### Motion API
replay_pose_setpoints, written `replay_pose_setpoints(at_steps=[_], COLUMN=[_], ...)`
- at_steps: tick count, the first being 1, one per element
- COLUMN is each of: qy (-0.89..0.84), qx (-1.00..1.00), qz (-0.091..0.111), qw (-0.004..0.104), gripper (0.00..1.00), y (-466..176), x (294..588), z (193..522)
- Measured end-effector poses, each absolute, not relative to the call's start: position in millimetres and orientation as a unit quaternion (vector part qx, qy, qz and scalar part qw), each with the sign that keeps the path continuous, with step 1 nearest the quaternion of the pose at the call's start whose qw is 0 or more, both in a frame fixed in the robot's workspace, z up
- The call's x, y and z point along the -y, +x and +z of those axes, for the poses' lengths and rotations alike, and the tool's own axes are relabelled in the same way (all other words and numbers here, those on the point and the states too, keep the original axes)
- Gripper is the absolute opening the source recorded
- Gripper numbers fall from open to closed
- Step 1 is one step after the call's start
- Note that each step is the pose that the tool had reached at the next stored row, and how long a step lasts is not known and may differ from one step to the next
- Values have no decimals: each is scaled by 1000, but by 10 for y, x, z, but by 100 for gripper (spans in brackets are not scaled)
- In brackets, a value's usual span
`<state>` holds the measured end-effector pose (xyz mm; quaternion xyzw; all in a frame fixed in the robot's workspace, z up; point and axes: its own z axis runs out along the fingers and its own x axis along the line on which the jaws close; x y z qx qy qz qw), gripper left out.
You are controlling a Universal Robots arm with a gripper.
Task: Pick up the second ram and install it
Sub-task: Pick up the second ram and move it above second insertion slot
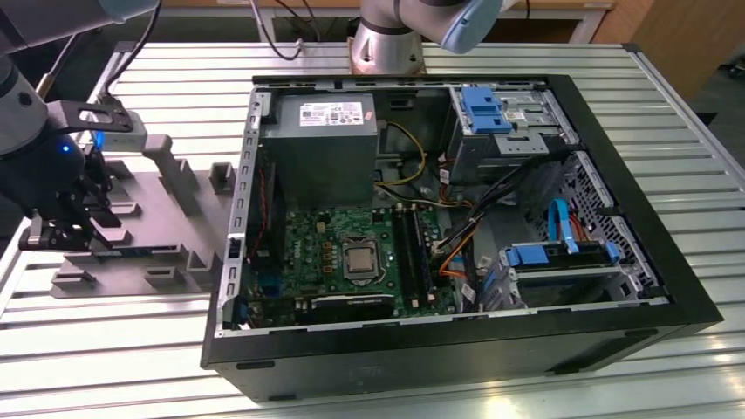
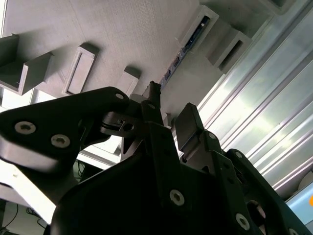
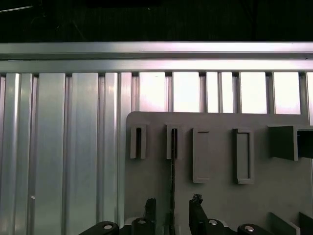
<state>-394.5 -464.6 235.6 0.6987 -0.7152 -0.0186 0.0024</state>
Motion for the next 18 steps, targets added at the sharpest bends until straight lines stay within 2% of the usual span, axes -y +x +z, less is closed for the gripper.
replay_pose_setpoints(at_steps=[18], qy=[699], qx=[715], qz=[-19], qw=[2], gripper=[40], y=[-3984], x=[4646], z=[2333])
